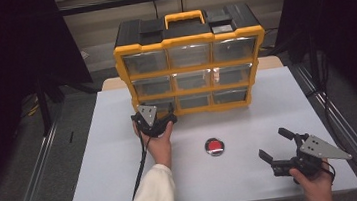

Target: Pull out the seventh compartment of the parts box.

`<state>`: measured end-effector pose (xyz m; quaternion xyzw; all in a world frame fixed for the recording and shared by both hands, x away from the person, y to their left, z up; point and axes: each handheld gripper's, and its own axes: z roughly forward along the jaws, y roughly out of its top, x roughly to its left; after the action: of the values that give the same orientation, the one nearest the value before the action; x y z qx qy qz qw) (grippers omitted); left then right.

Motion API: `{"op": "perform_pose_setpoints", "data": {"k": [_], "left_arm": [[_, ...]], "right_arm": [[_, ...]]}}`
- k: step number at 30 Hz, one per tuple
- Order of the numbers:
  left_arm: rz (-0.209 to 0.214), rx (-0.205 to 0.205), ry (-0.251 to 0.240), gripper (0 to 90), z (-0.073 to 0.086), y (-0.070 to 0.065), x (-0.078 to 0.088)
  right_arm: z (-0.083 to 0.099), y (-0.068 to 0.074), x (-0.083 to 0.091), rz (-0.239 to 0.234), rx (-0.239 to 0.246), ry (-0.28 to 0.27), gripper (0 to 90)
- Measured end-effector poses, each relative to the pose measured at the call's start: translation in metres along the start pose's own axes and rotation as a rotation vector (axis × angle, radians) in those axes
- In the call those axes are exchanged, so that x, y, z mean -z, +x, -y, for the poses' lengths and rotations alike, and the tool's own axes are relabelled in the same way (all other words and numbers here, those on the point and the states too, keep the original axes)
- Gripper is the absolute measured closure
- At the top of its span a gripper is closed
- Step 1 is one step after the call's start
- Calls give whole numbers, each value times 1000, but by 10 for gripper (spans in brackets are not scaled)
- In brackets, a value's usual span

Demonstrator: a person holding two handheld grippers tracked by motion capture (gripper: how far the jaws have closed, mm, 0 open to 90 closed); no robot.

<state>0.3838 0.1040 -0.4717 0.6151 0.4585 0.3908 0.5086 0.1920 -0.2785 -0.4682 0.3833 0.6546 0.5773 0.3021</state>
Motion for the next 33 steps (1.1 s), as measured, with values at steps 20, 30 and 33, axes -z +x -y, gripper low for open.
{"op": "perform_pose_setpoints", "data": {"k": [20,30,33], "left_arm": [[-97,-235,-23,90,-2,-6,2],[-119,-413,-50,120,-3,-8,3],[-125,-447,-55,136,-2,-8,3]], "right_arm": [[0,0,0,1,-1,-5,16],[0,0,0,4,-4,-3,16],[0,-1,1,6,-5,1,15]]}}
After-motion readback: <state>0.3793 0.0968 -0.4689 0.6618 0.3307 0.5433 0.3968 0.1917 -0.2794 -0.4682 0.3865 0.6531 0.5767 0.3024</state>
